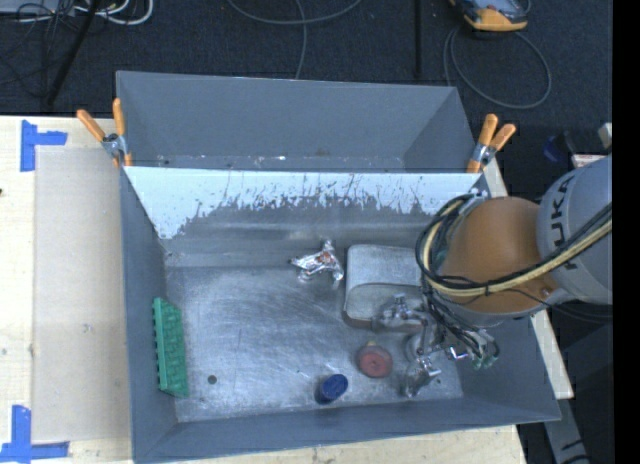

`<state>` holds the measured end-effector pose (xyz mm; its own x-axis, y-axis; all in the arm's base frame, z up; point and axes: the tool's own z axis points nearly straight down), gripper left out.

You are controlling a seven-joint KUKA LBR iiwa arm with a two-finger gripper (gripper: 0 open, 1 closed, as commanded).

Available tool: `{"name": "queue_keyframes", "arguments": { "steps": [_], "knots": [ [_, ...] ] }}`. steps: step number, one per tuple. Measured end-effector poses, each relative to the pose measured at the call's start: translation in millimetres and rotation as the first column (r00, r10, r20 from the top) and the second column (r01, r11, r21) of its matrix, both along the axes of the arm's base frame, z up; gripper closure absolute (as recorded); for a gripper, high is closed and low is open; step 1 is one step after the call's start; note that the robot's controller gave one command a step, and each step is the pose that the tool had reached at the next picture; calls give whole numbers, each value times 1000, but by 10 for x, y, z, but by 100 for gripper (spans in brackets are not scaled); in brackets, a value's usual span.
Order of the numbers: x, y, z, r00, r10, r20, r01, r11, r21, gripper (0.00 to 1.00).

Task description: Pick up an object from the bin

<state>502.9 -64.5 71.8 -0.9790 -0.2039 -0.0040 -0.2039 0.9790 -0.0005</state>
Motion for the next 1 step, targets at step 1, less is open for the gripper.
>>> {"name": "queue_keyframes", "arguments": {
  "steps": [1],
  "knots": [
    [369,492,-9,997,74,-13,-74,997,-3,0]
  ]
}}
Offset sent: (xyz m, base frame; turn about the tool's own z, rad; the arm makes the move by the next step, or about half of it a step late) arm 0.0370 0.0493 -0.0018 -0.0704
